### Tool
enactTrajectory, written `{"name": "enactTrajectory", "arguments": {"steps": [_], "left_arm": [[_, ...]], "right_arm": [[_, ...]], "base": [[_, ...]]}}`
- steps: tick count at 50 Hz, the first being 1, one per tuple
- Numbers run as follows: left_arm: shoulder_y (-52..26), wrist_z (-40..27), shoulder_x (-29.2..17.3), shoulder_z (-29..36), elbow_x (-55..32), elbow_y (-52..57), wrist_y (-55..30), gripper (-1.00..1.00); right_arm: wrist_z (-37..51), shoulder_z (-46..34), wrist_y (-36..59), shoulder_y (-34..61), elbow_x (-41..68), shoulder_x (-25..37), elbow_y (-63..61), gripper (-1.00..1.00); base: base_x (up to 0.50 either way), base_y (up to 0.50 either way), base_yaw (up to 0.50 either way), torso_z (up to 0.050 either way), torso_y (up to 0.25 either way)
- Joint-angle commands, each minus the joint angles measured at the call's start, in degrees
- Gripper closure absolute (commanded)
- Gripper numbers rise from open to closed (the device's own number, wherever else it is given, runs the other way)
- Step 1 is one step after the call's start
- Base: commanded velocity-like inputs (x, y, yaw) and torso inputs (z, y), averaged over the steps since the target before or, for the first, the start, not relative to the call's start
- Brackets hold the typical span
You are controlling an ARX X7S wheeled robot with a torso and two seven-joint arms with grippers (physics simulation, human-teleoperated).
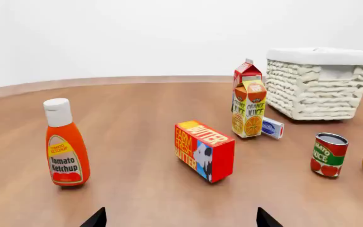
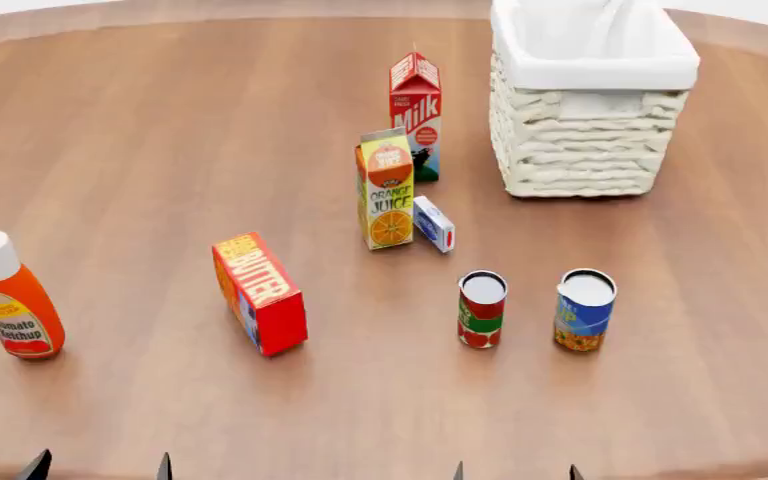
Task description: Pick up the tomato sauce, and put it in the basket.
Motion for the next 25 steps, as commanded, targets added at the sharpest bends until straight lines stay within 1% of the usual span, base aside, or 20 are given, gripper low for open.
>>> {"name": "enactTrajectory", "arguments": {"steps": [1,2,6,9,11,16,19,21,22,25], "left_arm": [[0.28,-0.65,-0.76,1.70,-1.12,0.35,-0.21,-1.00],[0.56,-1.13,-1.09,2.80,-0.30,0.32,0.63,-1.00],[0.54,-2.49,-1.68,3.18,-1.85,0.94,-0.01,-1.00],[0.50,-4.39,-2.03,3.61,-1.08,1.24,-0.34,-1.00],[0.23,-4.28,-2.22,3.83,-2.06,0.44,-0.10,-1.00],[0.71,-4.87,-2.77,4.46,-3.14,2.68,-0.98,-1.00],[1.15,-5.24,-3.20,4.95,-3.59,6.93,-2.92,-1.00],[1.42,-3.56,-3.18,4.23,-8.39,9.83,-5.98,-1.00],[1.93,-4.00,-3.68,4.95,-7.10,12.21,-5.75,-1.00],[2.27,-4.29,-4.32,5.56,-7.35,16.27,-7.42,-1.00]], "right_arm": [[1.45,-1.40,0.28,0.25,-0.21,1.06,-0.04,-1.00],[1.67,-1.54,0.11,0.31,0.31,1.26,-0.06,-1.00],[3.17,-1.97,0.49,0.21,0.57,2.03,-0.36,-1.00],[3.93,-2.20,0.35,0.14,0.93,2.43,-0.45,-1.00],[4.45,-2.39,0.80,0.27,1.12,2.58,-0.67,-1.00],[5.95,-2.54,1.81,0.34,1.49,2.92,-1.69,-1.00],[7.43,-2.59,4.34,0.26,1.17,3.05,-4.52,-1.00],[7.96,-2.80,6.11,0.24,1.28,3.11,-6.23,-1.00],[8.49,-2.88,7.29,0.22,1.21,3.03,-8.14,-1.00],[9.15,-3.68,9.67,0.20,0.87,3.28,-11.70,-1.00]], "base": [[0.00,0.00,0.00,0.000,0.000],[0.00,0.00,0.00,0.000,0.000],[0.00,0.00,0.00,0.000,0.000],[0.00,0.00,0.00,0.000,0.000],[0.00,0.00,0.00,0.000,0.000],[0.00,0.00,0.00,0.000,0.000],[0.00,0.00,0.00,0.000,0.000],[0.00,0.00,0.00,0.000,0.000],[0.00,0.00,0.00,0.000,0.000],[0.00,0.00,0.00,0.000,0.000]]}}
